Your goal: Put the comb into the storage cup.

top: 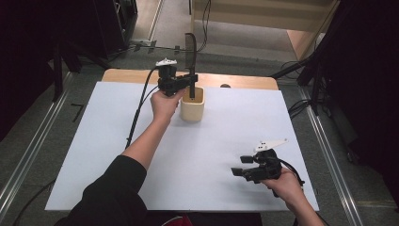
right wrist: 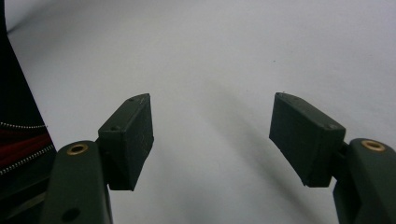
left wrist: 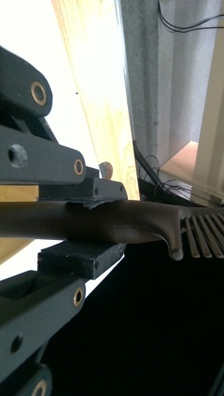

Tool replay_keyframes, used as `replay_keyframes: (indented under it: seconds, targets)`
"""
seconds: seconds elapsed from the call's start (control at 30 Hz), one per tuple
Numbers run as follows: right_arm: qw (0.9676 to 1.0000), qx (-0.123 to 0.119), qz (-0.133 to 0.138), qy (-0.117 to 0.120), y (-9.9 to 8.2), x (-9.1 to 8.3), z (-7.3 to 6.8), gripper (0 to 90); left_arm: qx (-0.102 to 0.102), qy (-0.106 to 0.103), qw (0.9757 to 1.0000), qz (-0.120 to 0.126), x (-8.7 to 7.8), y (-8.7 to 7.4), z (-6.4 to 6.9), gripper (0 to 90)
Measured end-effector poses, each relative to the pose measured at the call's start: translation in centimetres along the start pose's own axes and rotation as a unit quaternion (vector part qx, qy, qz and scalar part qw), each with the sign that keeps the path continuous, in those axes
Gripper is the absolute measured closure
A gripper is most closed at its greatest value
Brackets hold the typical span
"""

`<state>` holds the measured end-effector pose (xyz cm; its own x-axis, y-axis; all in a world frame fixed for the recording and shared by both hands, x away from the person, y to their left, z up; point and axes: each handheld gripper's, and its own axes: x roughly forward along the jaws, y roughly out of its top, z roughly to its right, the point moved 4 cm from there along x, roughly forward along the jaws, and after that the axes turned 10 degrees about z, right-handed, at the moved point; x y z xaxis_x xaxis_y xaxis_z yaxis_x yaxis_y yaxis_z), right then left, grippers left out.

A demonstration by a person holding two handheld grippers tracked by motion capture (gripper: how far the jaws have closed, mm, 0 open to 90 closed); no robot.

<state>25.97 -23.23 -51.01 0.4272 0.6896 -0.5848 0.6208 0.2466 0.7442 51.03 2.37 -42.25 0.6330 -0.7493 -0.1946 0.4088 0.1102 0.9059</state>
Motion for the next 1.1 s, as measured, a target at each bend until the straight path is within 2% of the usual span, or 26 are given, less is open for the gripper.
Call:
replay_keyframes:
  seconds: [0.07,0.17,0.33,0.7,1.1]
  targets:
    - [1.0,0.001,-0.001,0.0,0.0,0.0,0.0,28.4,0.0,-0.002,1.0,0.002,0.0,-0.1,0.0,73.2]
    - [1.0,0.001,-0.001,0.0,0.0,0.0,0.0,28.4,0.012,-0.002,0.9999,0.002,0.1,-0.4,0.0,73.2]
    - [1.0,0.001,-0.001,0.0,0.0,0.0,0.0,28.4,0.005,-0.003,1.0,-0.003,0.1,-1.0,-0.2,73.1]
    - [1.0,0.0,-0.001,0.001,0.0,0.1,0.0,28.4,0.007,-0.007,0.9999,-0.006,0.0,-2.1,-0.4,73.0]
    - [1.0,0.0,-0.002,0.002,0.0,0.2,0.0,28.5,0.019,-0.009,0.9997,-0.007,-0.3,-2.8,-0.4,73.0]
